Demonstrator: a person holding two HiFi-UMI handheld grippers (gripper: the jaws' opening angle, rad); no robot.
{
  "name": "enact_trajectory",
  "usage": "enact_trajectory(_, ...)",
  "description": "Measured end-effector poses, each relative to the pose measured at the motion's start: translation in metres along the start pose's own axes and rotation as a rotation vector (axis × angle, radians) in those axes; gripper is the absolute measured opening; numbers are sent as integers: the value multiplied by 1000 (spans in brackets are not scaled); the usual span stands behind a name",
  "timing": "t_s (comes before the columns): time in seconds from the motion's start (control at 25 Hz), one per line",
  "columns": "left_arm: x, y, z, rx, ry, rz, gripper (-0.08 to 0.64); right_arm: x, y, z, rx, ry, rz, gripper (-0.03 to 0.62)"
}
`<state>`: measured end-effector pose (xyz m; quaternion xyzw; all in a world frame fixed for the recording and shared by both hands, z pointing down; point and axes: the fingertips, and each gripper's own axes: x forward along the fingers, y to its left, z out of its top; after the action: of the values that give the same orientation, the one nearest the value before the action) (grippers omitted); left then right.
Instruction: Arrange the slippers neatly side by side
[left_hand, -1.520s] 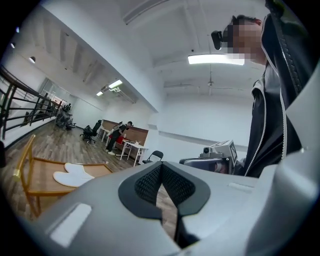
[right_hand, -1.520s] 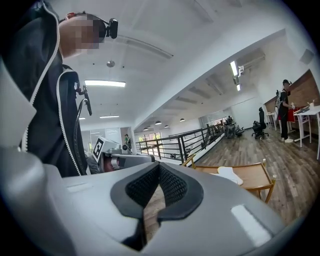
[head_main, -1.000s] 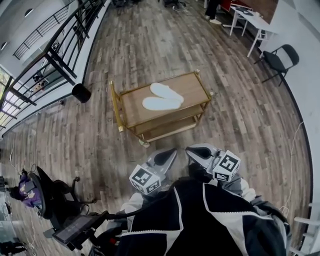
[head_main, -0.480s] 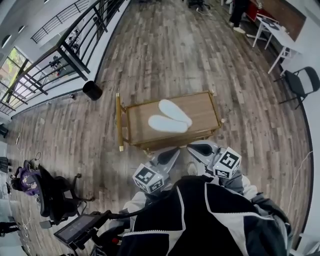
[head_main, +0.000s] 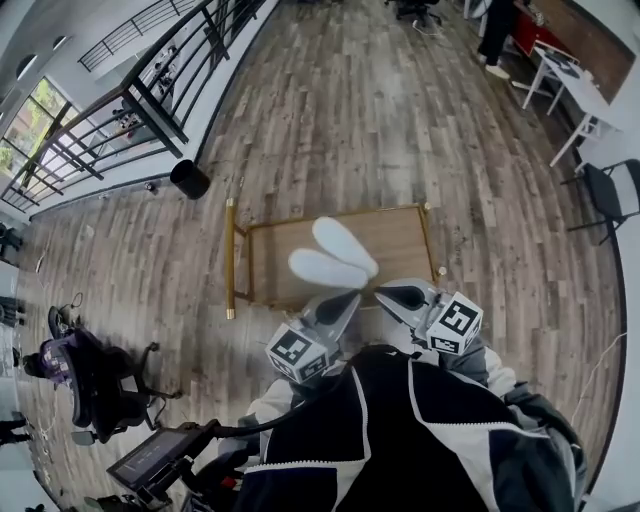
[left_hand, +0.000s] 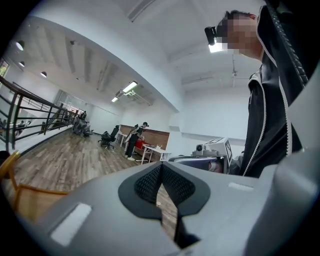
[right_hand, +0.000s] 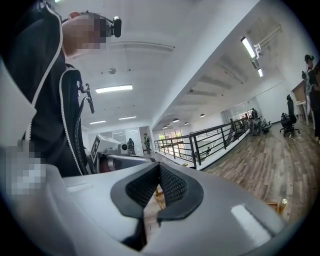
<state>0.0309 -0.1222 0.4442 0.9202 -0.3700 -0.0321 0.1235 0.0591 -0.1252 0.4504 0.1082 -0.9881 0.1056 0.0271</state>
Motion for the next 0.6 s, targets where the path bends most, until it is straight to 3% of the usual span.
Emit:
enact_trajectory(0.28,4,14,0,-27,-1,24,15,-4,-28,1,-25,17,-42,6)
enact_trajectory(0.6,-1,33,-8,-36,17,75,15,5,-25,3,-7,15,-21,6)
